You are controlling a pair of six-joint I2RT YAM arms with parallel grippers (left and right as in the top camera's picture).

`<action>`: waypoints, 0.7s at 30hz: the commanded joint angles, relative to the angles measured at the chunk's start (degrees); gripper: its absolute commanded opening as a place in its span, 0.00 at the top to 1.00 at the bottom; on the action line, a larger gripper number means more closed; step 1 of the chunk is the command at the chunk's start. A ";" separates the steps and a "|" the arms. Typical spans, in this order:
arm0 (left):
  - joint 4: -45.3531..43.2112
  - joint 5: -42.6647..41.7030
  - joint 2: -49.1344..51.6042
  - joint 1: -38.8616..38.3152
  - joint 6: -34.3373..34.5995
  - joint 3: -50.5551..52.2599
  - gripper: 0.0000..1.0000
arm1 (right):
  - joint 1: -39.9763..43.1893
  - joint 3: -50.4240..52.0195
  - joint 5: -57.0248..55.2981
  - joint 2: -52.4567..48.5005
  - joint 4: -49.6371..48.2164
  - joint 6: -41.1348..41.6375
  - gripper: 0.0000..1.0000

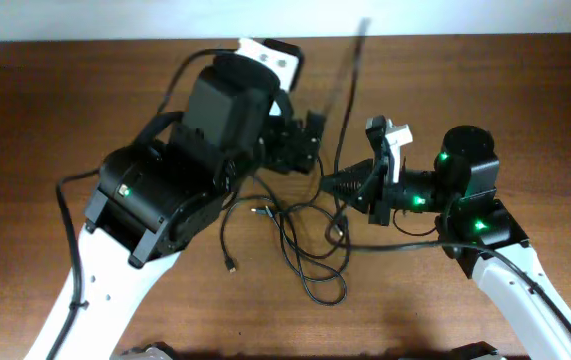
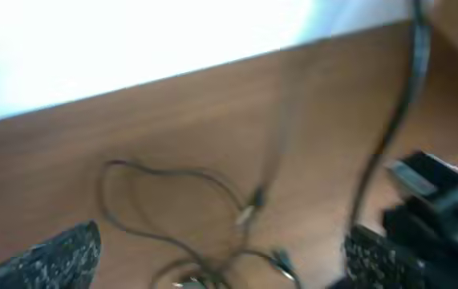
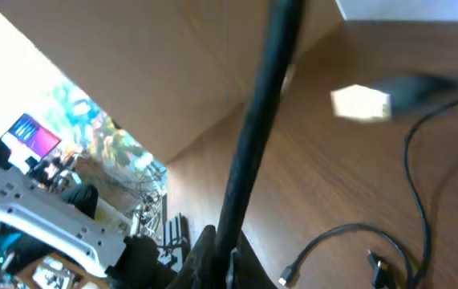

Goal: Untangle cables

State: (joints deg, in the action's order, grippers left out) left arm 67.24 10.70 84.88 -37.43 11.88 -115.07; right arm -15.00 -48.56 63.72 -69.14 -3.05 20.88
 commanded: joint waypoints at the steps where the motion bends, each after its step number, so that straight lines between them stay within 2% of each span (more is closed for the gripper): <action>1: 6.97 9.77 -0.44 -0.02 0.07 -0.26 0.01 | 0.35 -1.03 -5.66 0.33 -0.20 6.10 0.96; 4: 12.41 9.92 -0.44 -0.02 0.07 -0.26 0.01 | 4.31 -2.62 -6.97 0.33 -0.68 15.78 0.96; 8: 14.51 9.92 -0.33 -0.02 0.09 0.79 0.01 | 10.75 -8.81 -7.43 0.33 0.83 22.51 0.96; 10: 14.73 9.31 0.26 -0.02 0.11 1.60 0.01 | 14.16 -13.05 -7.43 0.33 6.54 22.43 0.96; 13: 14.91 3.37 3.93 -0.02 0.09 1.68 0.01 | 19.02 -20.00 -7.45 0.33 14.91 20.94 0.96; 17: 14.95 -2.71 11.54 -0.02 0.09 1.68 0.01 | 20.35 -26.29 -9.27 0.31 17.49 19.56 0.96; 21: 15.06 -5.57 16.11 -0.02 0.74 1.68 0.01 | 24.94 -26.69 -15.17 -0.68 17.84 17.27 0.96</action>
State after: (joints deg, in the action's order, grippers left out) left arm 82.13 7.44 99.94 -37.45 11.86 -113.56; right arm 7.16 -73.84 51.55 -69.25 15.00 40.01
